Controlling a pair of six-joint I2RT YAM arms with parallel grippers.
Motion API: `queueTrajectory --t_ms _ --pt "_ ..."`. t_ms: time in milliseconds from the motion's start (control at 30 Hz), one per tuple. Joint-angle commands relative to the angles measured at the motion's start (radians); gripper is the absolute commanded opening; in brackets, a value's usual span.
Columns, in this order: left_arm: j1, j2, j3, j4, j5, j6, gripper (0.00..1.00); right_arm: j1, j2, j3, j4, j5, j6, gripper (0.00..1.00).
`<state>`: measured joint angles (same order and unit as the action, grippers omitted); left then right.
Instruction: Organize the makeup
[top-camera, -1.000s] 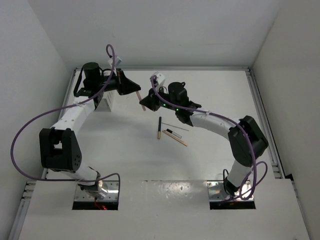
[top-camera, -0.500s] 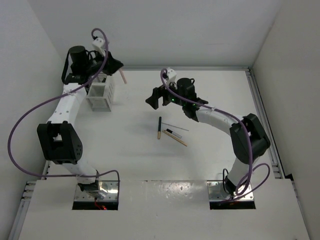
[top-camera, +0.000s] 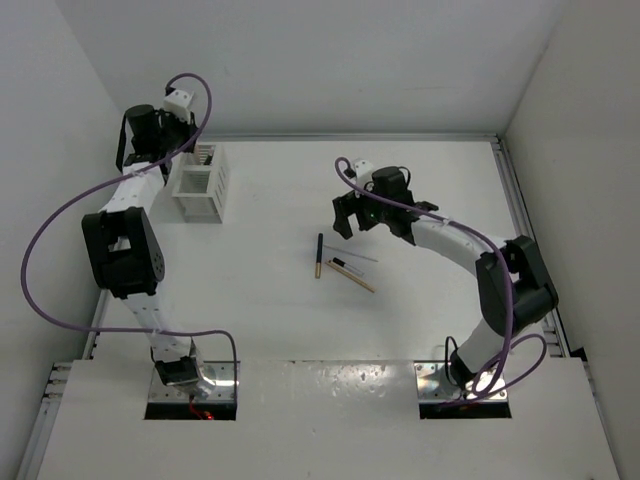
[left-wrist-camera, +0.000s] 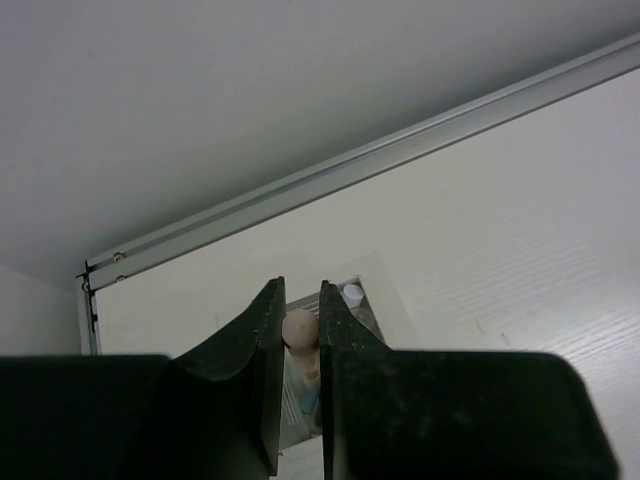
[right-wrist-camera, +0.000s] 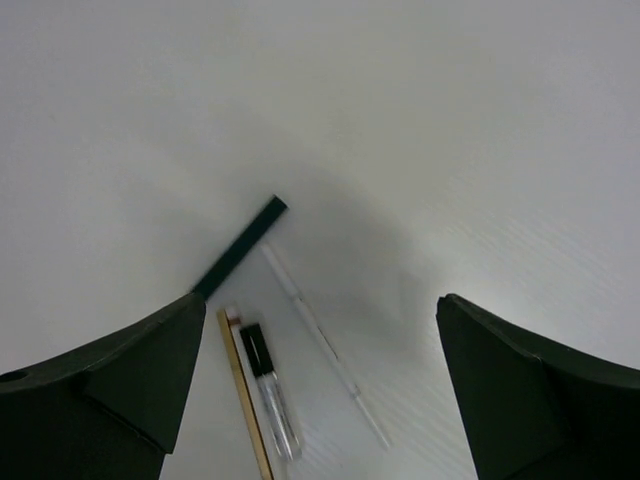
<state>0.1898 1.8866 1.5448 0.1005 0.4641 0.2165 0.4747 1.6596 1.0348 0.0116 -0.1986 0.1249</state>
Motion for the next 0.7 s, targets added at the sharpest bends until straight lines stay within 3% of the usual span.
queueTrajectory --t_ms 0,167,233,267,367,533,667 --pt "0.01 0.031 0.035 0.139 -0.03 0.06 0.0 -0.001 -0.029 0.025 -0.166 0.068 -0.08 0.99" --pt "0.019 0.086 0.07 0.142 -0.03 0.07 0.03 -0.001 -0.047 0.004 -0.219 0.091 -0.088 0.99" --pt "0.019 0.086 0.07 0.108 -0.012 0.092 0.26 -0.001 -0.057 -0.002 -0.234 0.106 -0.088 0.99" --pt "0.019 0.086 0.07 0.069 0.002 0.102 0.53 -0.002 -0.057 -0.002 -0.252 0.114 -0.09 0.99" --pt "0.03 0.045 0.07 0.013 0.036 0.115 0.73 -0.002 -0.067 0.001 -0.285 0.122 -0.099 0.99" --pt "0.03 -0.045 0.07 -0.045 0.022 0.124 0.76 -0.018 -0.096 0.004 -0.331 0.136 -0.099 0.99" --pt "-0.071 -0.15 0.07 -0.207 -0.077 0.243 0.74 -0.05 -0.158 -0.037 -0.375 0.157 -0.065 0.99"
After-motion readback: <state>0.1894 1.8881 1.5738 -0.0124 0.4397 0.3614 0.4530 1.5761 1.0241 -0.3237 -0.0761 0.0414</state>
